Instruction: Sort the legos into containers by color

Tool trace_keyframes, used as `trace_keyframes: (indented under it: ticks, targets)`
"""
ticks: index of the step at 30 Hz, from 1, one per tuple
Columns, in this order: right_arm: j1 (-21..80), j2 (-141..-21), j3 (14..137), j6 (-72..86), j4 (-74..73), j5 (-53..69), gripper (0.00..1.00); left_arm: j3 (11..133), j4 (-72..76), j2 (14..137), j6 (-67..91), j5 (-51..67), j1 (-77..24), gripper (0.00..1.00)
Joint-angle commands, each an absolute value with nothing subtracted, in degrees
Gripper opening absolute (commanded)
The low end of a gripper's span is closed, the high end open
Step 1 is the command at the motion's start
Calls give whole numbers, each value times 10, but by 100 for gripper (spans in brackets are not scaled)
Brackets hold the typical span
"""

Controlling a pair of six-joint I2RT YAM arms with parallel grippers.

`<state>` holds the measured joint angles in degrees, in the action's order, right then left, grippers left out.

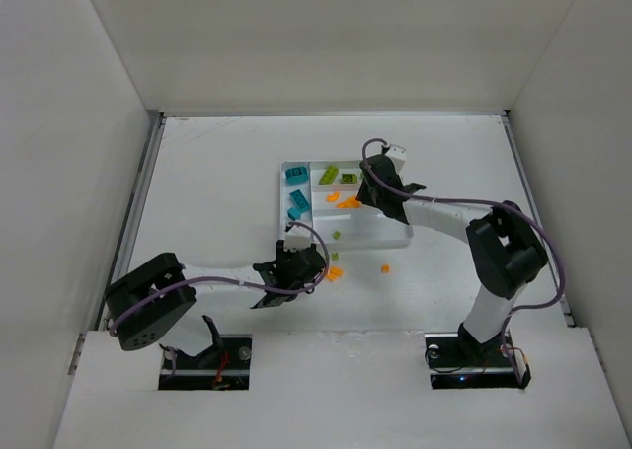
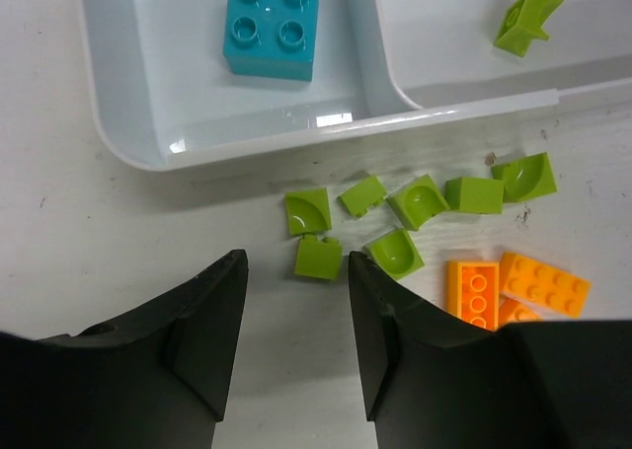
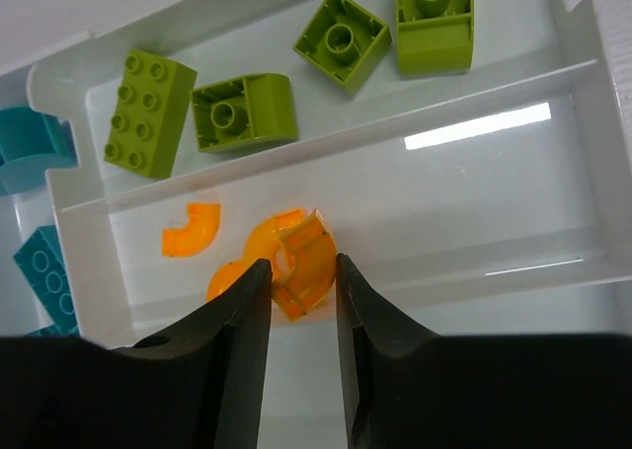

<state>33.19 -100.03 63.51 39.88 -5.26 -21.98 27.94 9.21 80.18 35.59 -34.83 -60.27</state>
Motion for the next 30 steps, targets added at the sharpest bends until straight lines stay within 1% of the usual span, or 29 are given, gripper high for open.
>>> trace_keyframes:
  ticks: [1,4,7,12,20,24,28,30]
  targets:
    - [322,-1013,658,403,-13,-212,29,290,96,816,352,-345,-600,42]
    - [318,-1021,660,406,-12,-206,35,292,96,823,352,-345,-599,40]
    - [315,-1023,660,406,-11,-205,43,292,96,825,351,-344,-600,36]
    - [318,-1006,650,403,-10,-206,51,289,96,824,351,-336,-600,32]
    - [329,-944,596,403,-2,-212,54,289,96,827,351,-336,-602,29]
    - [352,-904,553,405,0,-217,56,290,96,823,347,-337,-605,23]
    - [379,-858,496,408,0,-235,56,290,96,815,342,-340,-606,21]
    - [395,-835,469,406,0,-240,55,292,94,808,338,-339,-608,19]
